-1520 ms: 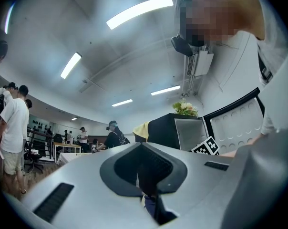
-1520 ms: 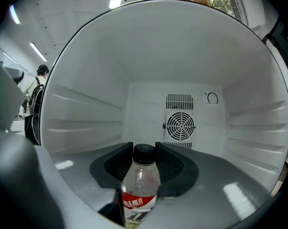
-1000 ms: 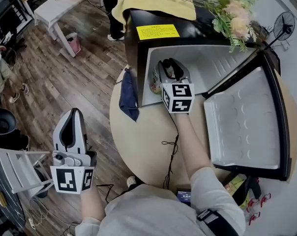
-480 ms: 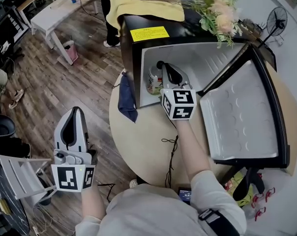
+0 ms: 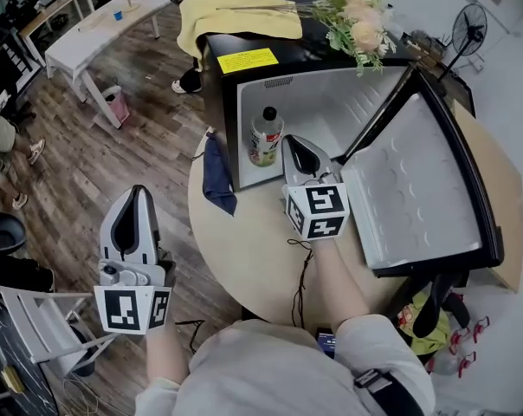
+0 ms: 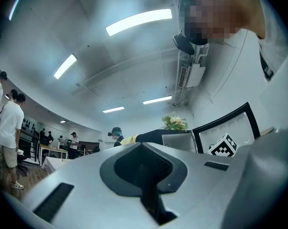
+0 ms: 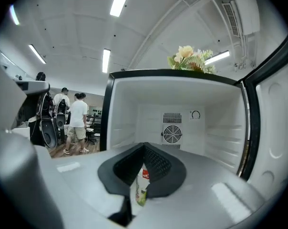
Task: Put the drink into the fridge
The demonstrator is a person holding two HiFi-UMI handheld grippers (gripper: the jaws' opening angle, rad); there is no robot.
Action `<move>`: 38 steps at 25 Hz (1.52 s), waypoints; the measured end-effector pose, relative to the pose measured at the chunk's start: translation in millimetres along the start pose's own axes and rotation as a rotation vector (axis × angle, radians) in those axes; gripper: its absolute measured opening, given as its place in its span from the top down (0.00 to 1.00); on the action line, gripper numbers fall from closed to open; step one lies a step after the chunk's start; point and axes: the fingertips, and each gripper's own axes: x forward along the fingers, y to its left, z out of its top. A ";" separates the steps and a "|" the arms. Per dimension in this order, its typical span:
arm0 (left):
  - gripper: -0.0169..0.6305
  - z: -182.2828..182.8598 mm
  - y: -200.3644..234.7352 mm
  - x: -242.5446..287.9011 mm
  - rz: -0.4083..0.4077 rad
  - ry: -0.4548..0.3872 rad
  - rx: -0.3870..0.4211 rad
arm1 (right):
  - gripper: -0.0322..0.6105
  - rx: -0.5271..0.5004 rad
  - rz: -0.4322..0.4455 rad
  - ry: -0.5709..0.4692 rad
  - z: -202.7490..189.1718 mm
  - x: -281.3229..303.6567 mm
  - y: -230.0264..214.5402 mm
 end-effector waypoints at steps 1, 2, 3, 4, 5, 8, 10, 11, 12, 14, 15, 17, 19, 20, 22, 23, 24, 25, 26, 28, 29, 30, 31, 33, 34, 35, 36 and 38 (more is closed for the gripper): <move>0.96 1.2 -1.3 -0.6 -0.005 -0.003 -0.002 | 0.93 -0.001 -0.001 -0.005 2.7 -6.8 2.5; 0.96 2.5 -2.6 -1.3 -0.010 -0.006 -0.004 | 0.93 0.000 -0.003 -0.009 5.5 -13.4 4.8; 0.96 3.8 -3.8 -2.2 -0.015 -0.009 -0.006 | 0.93 0.002 -0.005 -0.014 8.1 -19.8 6.9; 0.96 5.2 -5.0 -3.1 -0.019 -0.013 -0.007 | 0.93 0.005 -0.007 -0.018 10.6 -26.1 8.9; 0.96 6.7 -6.1 -4.0 -0.024 -0.016 -0.008 | 0.93 0.009 -0.008 -0.022 13.1 -32.1 10.6; 0.96 10.0 -9.6 -6.9 -0.036 -0.025 -0.012 | 0.93 0.015 -0.015 -0.033 19.9 -49.2 14.3; 0.96 10.9 -11.7 -8.7 -0.044 -0.028 -0.017 | 0.93 0.010 -0.024 -0.036 23.3 -59.8 15.8; 0.96 11.1 -12.6 -9.3 -0.049 -0.030 -0.020 | 0.93 0.005 -0.029 -0.035 24.5 -64.6 16.4; 0.96 11.4 -13.6 -10.0 -0.053 -0.031 -0.022 | 0.93 -0.001 -0.034 -0.035 25.5 -69.4 17.0; 0.96 12.2 -16.1 -11.6 -0.062 -0.034 -0.026 | 0.93 -0.008 -0.043 -0.035 27.0 -78.7 18.0; 0.96 12.5 -17.4 -12.4 -0.067 -0.035 -0.027 | 0.93 -0.010 -0.047 -0.036 27.8 -83.3 18.3; 0.96 12.9 -19.8 -13.7 -0.075 -0.036 -0.029 | 0.93 -0.010 -0.055 -0.039 29.8 -91.6 18.6; 0.96 13.1 -22.0 -14.5 -0.082 -0.035 -0.032 | 0.93 -0.011 -0.060 -0.044 33.1 -99.3 19.0; 0.96 13.3 -23.3 -14.9 -0.087 -0.035 -0.034 | 0.93 -0.013 -0.062 -0.047 35.4 -103.2 19.5; 0.96 14.3 -26.0 -16.2 -0.096 -0.037 -0.036 | 0.93 -0.018 -0.067 -0.057 40.6 -111.3 21.1; 0.96 14.8 -27.4 -17.0 -0.101 -0.039 -0.037 | 0.93 -0.021 -0.070 -0.063 43.3 -115.5 22.0; 0.96 15.0 -28.7 -17.9 -0.105 -0.040 -0.039 | 0.93 -0.024 -0.072 -0.068 45.8 -119.6 23.0; 0.96 15.0 -30.0 -18.9 -0.109 -0.041 -0.041 | 0.93 -0.026 -0.075 -0.074 48.0 -123.8 24.0; 0.96 15.1 -31.3 -19.9 -0.112 -0.042 -0.042 | 0.93 -0.028 -0.077 -0.079 50.1 -127.9 25.0; 0.96 15.8 -34.1 -21.3 -0.119 -0.043 -0.044 | 0.93 -0.028 -0.082 -0.089 53.8 -135.9 26.6; 0.96 16.3 -35.8 -21.9 -0.124 -0.044 -0.044 | 0.93 -0.029 -0.086 -0.093 55.6 -139.8 27.1; 0.96 16.9 -37.4 -22.5 -0.128 -0.045 -0.044 | 0.93 -0.031 -0.090 -0.097 57.0 -143.8 27.6; 0.96 17.4 -39.1 -23.2 -0.133 -0.047 -0.044 | 0.93 -0.032 -0.096 -0.099 57.9 -147.7 28.1; 0.96 18.5 -42.5 -24.4 -0.144 -0.048 -0.043 | 0.93 -0.034 -0.105 -0.102 58.8 -154.8 29.5; 0.96 19.0 -44.1 -25.0 -0.149 -0.048 -0.042 | 0.93 -0.034 -0.108 -0.102 58.8 -157.9 30.4; 0.96 19.3 -45.8 -25.7 -0.153 -0.048 -0.041 | 0.93 -0.034 -0.109 -0.102 58.5 -160.8 31.3; 0.96 19.5 -47.5 -26.5 -0.157 -0.048 -0.040 | 0.93 -0.033 -0.110 -0.102 58.0 -163.6 32.2; 0.96 19.8 -50.6 -28.7 -0.165 -0.050 -0.040 | 0.93 -0.029 -0.111 -0.105 57.5 -169.6 34.0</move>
